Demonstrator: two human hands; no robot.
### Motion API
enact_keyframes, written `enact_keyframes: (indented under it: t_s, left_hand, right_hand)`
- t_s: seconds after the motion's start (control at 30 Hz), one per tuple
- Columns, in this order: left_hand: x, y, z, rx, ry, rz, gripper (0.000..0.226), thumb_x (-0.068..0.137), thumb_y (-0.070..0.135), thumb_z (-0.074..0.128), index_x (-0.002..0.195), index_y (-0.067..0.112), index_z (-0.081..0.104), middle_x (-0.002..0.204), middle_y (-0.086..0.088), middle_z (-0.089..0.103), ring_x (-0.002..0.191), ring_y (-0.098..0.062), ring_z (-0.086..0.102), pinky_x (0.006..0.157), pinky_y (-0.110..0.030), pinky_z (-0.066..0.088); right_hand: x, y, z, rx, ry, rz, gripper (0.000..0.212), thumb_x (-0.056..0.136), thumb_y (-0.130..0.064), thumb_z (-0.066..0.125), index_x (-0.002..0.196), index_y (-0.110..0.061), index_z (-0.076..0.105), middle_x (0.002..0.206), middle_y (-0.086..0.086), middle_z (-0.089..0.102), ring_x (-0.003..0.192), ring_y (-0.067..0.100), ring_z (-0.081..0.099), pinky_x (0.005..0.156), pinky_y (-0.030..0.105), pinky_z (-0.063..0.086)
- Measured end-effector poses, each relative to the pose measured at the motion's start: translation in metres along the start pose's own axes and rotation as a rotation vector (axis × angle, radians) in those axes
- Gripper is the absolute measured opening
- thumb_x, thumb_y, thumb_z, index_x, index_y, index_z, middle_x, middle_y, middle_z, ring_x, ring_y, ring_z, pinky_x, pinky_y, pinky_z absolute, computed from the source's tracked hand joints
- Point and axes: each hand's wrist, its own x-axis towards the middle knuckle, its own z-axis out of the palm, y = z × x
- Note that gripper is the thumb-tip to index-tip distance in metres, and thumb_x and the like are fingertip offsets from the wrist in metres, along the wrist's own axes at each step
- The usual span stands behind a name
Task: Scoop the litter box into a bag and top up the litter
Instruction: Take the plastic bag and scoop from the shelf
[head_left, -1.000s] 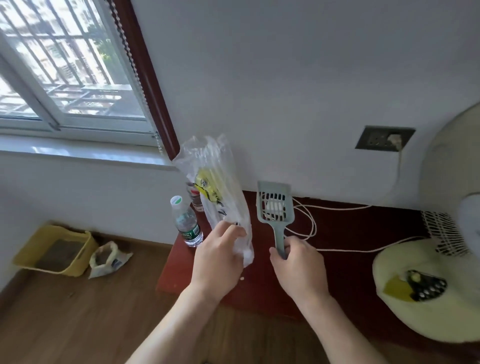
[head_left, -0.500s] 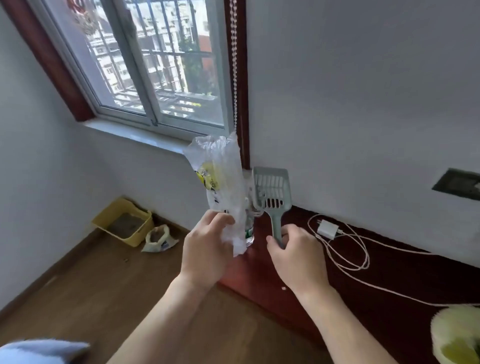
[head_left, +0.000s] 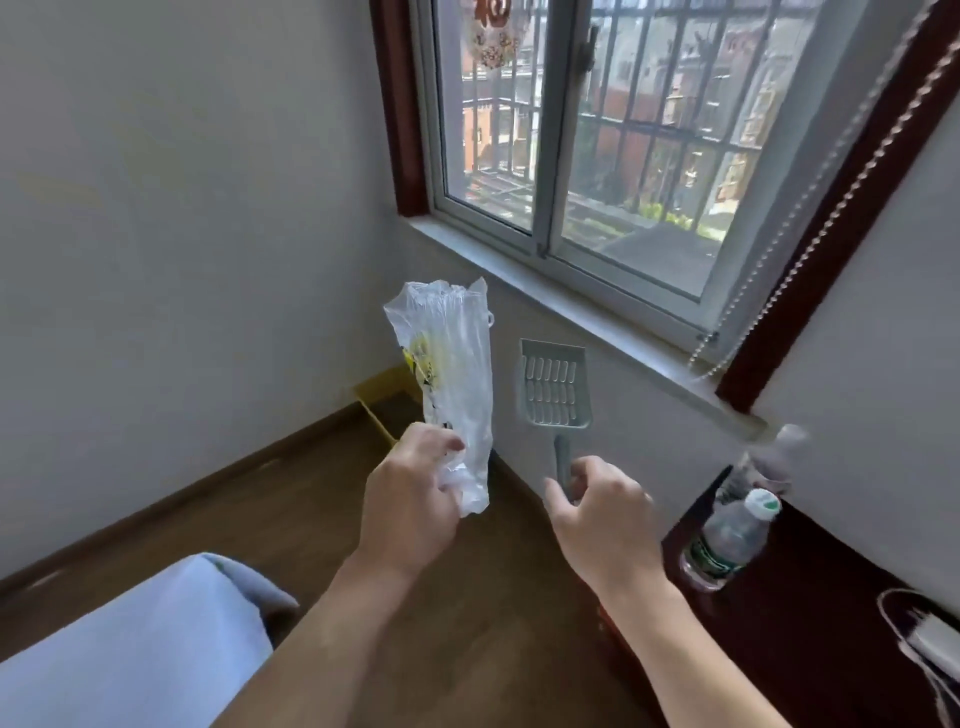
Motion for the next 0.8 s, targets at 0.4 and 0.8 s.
enact_keyframes:
  t_s: [0.4, 0.8]
  left_hand:
    - [0.081, -0.157, -0.062, 0.142, 0.051, -0.094, 0.043, 0.066, -0.011, 0.066, 0.1, 0.016, 0.066, 0.102, 0.005, 0.062, 0.086, -0.015, 0.063, 0.068, -0.029, 0.055]
    - [0.215, -0.27, -0.042, 0.267, 0.086, -0.168, 0.041, 0.065, -0.013, 0.065, 0.098, 0.012, 0.067, 0.1, -0.001, 0.063, 0.083, -0.021, 0.065, 0.064, -0.025, 0.049]
  right_hand:
    - [0.085, -0.123, 0.117, -0.014, -0.109, -0.076, 0.019, 0.09, -0.036, 0.067, 0.087, -0.02, 0.059, 0.076, -0.007, 0.055, 0.055, -0.002, 0.04, 0.047, 0.009, 0.027]
    - [0.239, -0.162, 0.238, 0.057, -0.195, -0.093, 0.019, 0.089, -0.037, 0.067, 0.085, -0.019, 0.064, 0.073, -0.008, 0.059, 0.057, 0.002, 0.05, 0.05, 0.009, 0.03]
